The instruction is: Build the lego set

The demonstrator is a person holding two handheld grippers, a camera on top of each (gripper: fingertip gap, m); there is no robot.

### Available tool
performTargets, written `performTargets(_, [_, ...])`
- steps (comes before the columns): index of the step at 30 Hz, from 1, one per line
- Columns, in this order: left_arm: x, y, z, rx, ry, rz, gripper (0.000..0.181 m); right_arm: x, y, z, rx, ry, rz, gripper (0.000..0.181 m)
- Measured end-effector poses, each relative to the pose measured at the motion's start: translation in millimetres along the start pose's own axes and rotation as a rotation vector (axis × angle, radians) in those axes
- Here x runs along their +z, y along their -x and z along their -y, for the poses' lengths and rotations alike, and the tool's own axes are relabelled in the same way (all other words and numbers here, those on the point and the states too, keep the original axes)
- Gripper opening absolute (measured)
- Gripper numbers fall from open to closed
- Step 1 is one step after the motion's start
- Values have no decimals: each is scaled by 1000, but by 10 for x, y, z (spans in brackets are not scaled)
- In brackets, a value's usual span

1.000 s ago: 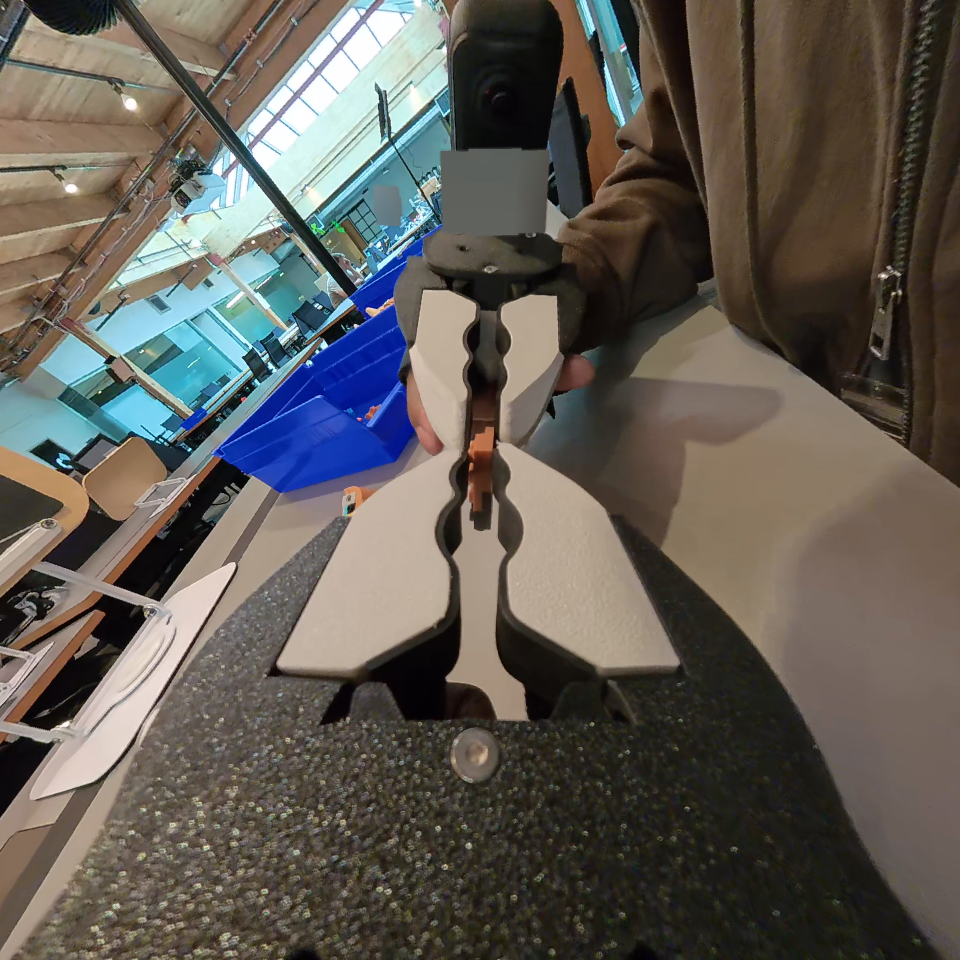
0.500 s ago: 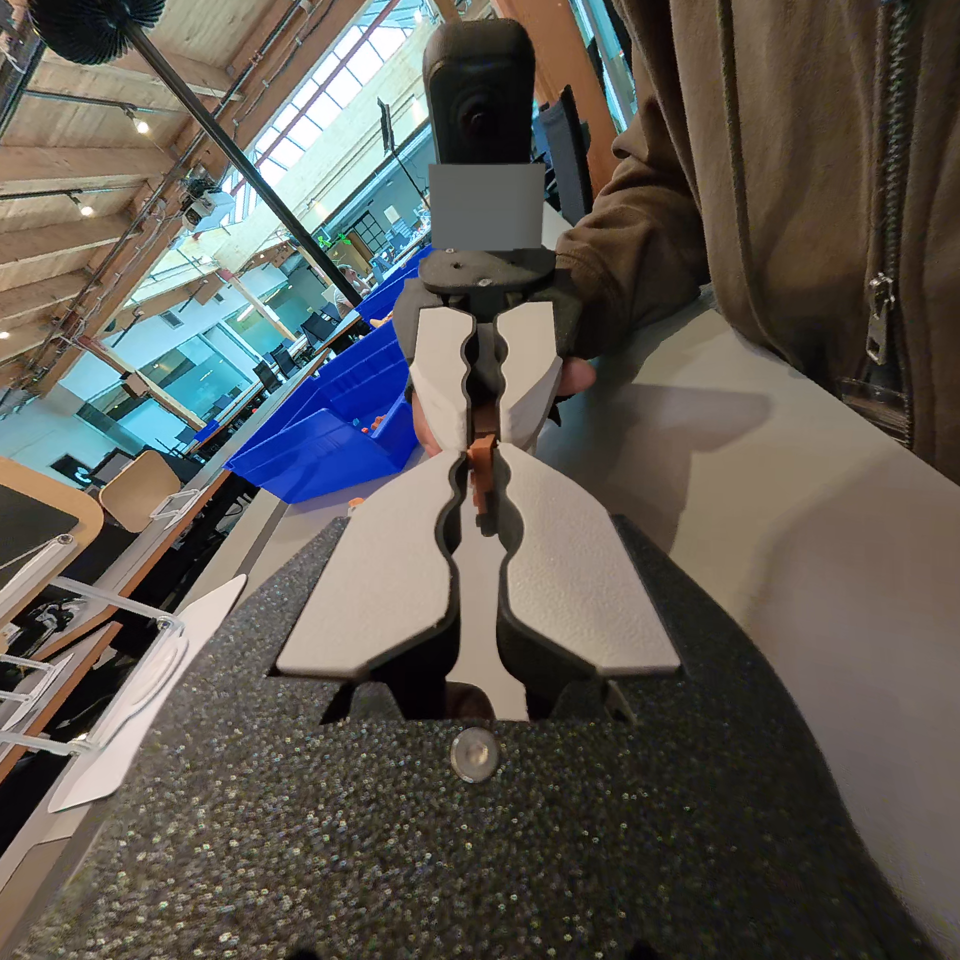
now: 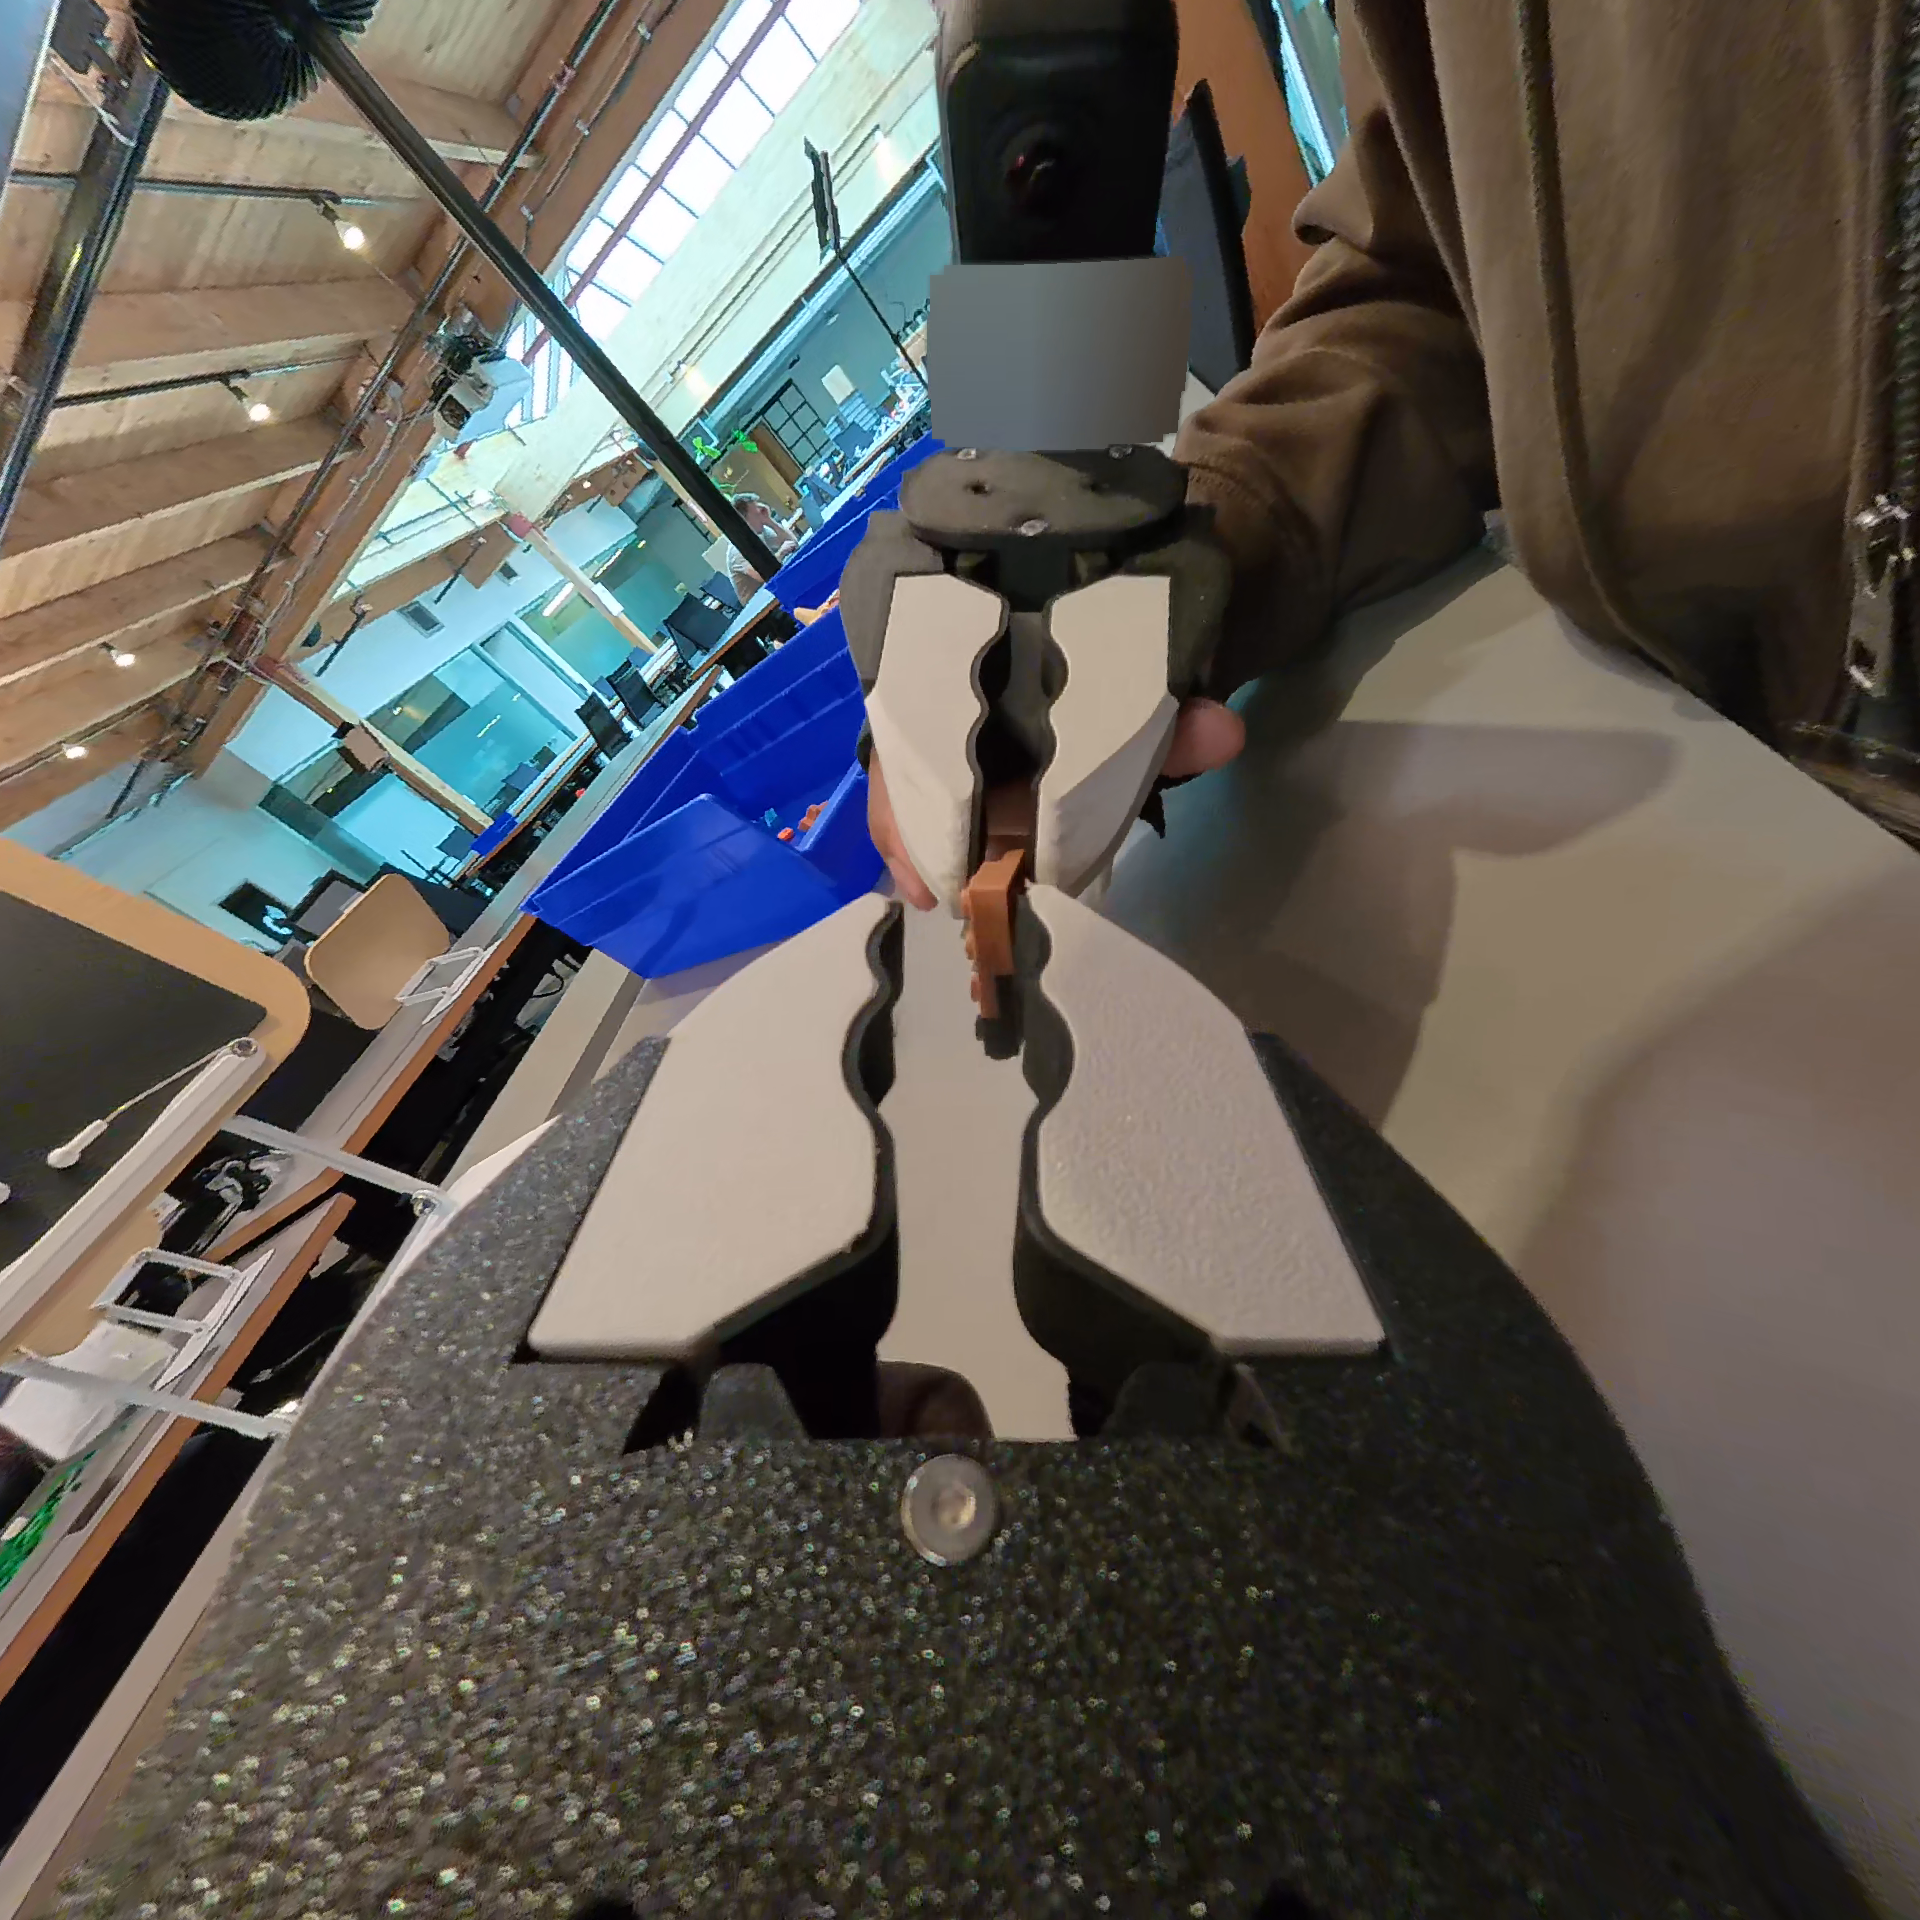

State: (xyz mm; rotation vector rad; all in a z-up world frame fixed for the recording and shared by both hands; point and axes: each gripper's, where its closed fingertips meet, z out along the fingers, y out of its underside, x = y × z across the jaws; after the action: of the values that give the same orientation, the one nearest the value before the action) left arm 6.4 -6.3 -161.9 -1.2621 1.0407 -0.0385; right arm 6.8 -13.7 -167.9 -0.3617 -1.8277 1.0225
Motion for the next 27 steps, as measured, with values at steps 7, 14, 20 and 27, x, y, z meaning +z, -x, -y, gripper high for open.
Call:
performTargets(7, [23, -36, -73, 54, 62, -7, 23, 4, -1, 39, -42, -6, -23, 9])
performTargets(14, [57, -52, -111, 104, 100, 2, 21, 7, 13, 73, -62, -17, -28, 9])
performTargets(20, [83, -79, -89, 133, 103, -3, 13, 13, 22, 79, -62, -24, -26, 9])
performTargets(27, [78, -63, -87, 148, 118, 2, 10, 22, 14, 87, -57, -31, -28, 9])
